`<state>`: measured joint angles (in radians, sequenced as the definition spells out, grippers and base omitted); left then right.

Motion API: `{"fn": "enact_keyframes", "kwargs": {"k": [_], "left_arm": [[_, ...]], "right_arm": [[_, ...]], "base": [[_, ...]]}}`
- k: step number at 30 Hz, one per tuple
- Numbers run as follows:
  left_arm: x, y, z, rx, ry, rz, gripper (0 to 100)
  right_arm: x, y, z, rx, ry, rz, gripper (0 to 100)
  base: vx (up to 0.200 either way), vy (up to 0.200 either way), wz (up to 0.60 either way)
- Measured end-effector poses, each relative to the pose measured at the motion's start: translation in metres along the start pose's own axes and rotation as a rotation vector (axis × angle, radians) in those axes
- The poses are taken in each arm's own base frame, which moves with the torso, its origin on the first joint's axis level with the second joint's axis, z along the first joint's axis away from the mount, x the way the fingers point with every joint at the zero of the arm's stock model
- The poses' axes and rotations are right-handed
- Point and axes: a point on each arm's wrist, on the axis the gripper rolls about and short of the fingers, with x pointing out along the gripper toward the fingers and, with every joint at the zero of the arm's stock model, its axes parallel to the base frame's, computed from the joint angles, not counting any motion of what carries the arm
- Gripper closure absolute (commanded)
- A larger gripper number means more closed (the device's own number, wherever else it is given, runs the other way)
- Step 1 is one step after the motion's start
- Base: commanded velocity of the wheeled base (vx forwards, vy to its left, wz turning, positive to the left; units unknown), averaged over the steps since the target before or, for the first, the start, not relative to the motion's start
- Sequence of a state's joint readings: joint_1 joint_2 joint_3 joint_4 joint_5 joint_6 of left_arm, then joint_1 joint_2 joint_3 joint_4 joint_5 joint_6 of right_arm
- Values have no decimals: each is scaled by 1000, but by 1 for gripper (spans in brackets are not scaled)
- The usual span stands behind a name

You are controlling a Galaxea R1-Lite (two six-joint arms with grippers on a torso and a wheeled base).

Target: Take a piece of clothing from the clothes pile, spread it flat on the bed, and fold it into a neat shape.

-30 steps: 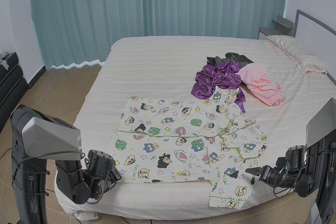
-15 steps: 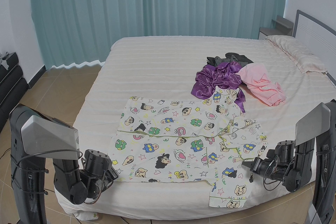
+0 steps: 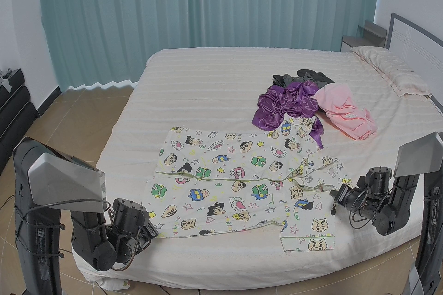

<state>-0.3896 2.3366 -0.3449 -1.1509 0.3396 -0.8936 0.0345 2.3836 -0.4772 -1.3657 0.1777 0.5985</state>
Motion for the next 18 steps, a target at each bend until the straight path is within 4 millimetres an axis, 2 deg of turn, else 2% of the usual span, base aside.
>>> {"fn": "enact_keyframes", "kwargs": {"k": [5,9,14,18], "left_arm": [[0,-2,1,-9,-16,-23,100],[0,-3,1,-9,-17,-27,100],[1,-2,0,-7,-15,-26,100],[1,-2,0,-8,-15,-26,100]], "right_arm": [[2,0,6,-14,-2,-1,0],[-6,-10,8,-15,1,-29,0],[-28,-27,4,-9,44,-44,0],[-51,-30,-5,-5,93,-6,0]], "base": [[0,0,0],[0,0,0],[0,0,0],[0,0,0]]}}
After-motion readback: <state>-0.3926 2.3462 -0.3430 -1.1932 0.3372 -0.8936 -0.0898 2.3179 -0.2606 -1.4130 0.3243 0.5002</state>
